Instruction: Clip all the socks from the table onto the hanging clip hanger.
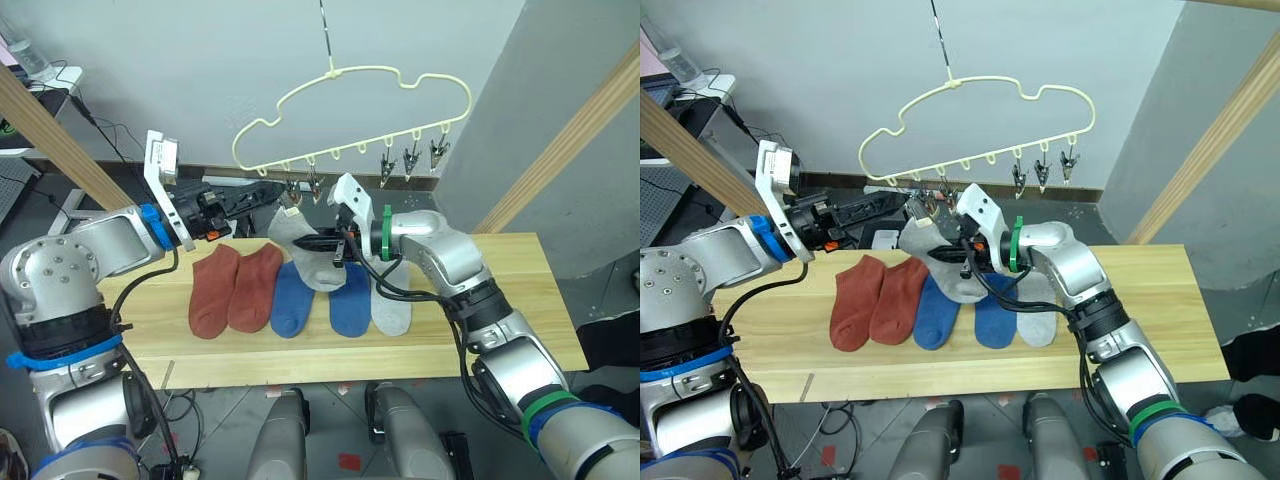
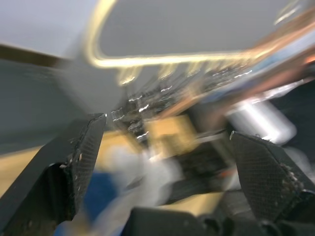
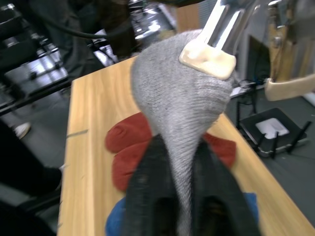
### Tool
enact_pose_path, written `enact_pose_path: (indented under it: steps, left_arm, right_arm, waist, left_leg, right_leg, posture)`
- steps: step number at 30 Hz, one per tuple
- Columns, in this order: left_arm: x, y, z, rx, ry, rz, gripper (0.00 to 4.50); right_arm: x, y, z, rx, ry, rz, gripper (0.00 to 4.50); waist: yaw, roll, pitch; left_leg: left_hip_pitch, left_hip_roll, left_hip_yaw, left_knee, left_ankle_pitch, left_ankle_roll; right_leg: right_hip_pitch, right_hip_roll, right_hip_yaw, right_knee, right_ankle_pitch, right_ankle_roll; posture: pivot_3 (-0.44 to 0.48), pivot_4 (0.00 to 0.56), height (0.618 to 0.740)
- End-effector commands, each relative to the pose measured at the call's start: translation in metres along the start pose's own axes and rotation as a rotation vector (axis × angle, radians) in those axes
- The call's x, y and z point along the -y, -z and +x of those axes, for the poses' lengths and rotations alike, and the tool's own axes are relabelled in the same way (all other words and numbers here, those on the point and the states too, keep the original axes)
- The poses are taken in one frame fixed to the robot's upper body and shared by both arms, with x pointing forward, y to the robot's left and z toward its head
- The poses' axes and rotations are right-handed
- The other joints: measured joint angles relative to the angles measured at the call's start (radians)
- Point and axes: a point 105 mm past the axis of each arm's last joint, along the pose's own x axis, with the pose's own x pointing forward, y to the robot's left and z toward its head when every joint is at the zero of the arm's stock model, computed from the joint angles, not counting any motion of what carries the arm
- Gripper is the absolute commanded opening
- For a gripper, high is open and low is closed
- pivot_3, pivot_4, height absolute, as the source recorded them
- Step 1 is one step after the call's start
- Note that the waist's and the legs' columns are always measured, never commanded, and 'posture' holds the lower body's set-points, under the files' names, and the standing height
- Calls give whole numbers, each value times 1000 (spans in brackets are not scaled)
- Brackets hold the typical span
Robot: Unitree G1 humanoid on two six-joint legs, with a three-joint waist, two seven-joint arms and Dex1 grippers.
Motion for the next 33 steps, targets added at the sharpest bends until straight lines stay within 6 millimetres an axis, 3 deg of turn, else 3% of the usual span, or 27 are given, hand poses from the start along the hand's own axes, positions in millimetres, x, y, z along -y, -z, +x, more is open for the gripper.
enact_pose_path:
  steps: [1, 4, 8, 14, 19, 26, 31, 33]
  left_arm:
    - [11, -8, -1, 41, -27, 186, 4500]
    - [17, -10, 2, 88, -30, 219, 4500]
    - [8, -14, 7, 193, -179, 291, 4500]
    - [20, -11, 11, 269, -215, 421, 4500]
    - [17, -13, 13, 349, -290, 471, 4500]
    - [9, 0, 24, 379, -311, 459, 2808]
    - [2, 4, 30, 412, -342, 433, 2808]
    - [-1, 3, 32, 426, -346, 423, 2438]
  right_arm:
    - [-5, -12, -1, 49, 3, -15, 1736]
    - [-6, -9, -6, 49, 19, -17, 2724]
    - [-9, -4, -23, 58, 84, -21, 4012]
    - [-21, -23, -54, 148, 163, -31, 4012]
    - [-27, -47, -66, 230, 210, -34, 4012]
    - [-34, -75, -73, 295, 238, -96, 4044]
    - [-33, -81, -75, 315, 259, -112, 4044]
    - [-33, -83, -76, 320, 266, -112, 4044]
  waist:
    - [3, 0, 0]
    - [9, 0, 0]
    - [17, 0, 0]
    - [19, 0, 0]
    - [15, 0, 0]
    - [6, -1, 0]
    - [5, -1, 0]
    - [4, -1, 0]
  left_leg:
    - [0, 0, 0, 0, 0, 0]
    - [-2, 0, -1, 0, 0, 0]
    - [-2, -2, -1, 1, 0, 0]
    - [-3, -1, -1, 0, 0, 0]
    - [-2, 0, -1, 1, 0, 0]
    - [-2, -1, 0, 3, 0, 1]
    - [-3, -1, 0, 3, 0, 1]
    - [-3, -1, 0, 4, 0, 1]
  right_leg:
    - [0, 0, -1, -1, 0, 0]
    - [0, 0, -2, -2, 0, 0]
    - [1, -1, -2, -3, 0, 0]
    - [0, -4, -2, -3, 0, 0]
    - [0, -3, -2, -2, -3, 4]
    - [1, 1, -1, -1, -3, 4]
    - [1, 1, -2, -1, -1, 2]
    - [1, 1, -2, -1, -1, 2]
  posture:
    - [41, 308, 740]
    - [51, 304, 740]
    - [54, 298, 740]
    - [49, 291, 740]
    - [37, 286, 740]
    - [-4, 287, 740]
    - [-14, 290, 740]
    - [-13, 290, 740]
